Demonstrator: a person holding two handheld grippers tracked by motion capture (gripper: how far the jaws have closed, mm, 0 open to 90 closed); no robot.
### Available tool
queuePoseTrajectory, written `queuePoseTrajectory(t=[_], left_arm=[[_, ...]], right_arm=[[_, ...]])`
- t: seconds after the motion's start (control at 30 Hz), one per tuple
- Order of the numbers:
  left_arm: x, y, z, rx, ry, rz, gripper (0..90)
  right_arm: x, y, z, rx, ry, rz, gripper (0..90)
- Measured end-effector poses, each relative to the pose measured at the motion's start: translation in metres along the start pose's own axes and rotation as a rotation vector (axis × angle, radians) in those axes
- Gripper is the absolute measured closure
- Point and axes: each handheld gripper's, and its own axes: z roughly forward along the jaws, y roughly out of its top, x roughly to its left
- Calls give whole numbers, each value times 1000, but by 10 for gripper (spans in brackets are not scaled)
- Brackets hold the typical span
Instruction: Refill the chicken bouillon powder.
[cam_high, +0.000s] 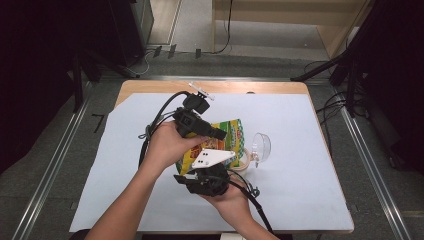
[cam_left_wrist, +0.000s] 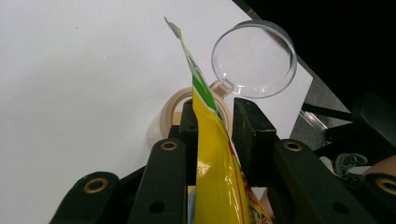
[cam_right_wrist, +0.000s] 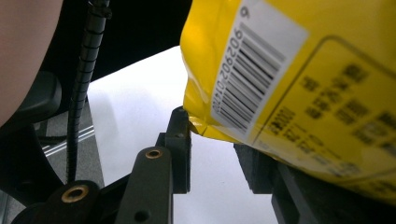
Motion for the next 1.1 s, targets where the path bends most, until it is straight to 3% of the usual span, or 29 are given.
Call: queuePoseTrajectory(t=[0.27, 0.83, 0.93, 1.1], left_arm=[[1, 2, -2, 8, -22, -5, 736], [-1, 1, 0, 14, -10, 2, 754], [-3, 2, 0, 20, 14, 8, 776], [2, 6, 1, 20, -22, -5, 774]], right_arm=[[0, 3, -2, 4, 5, 12, 689], [-3, -1, -1, 7, 12, 12, 713], [-4, -2, -1, 11, 9, 14, 711], [-2, 0, -3, 3, -5, 2, 709]])
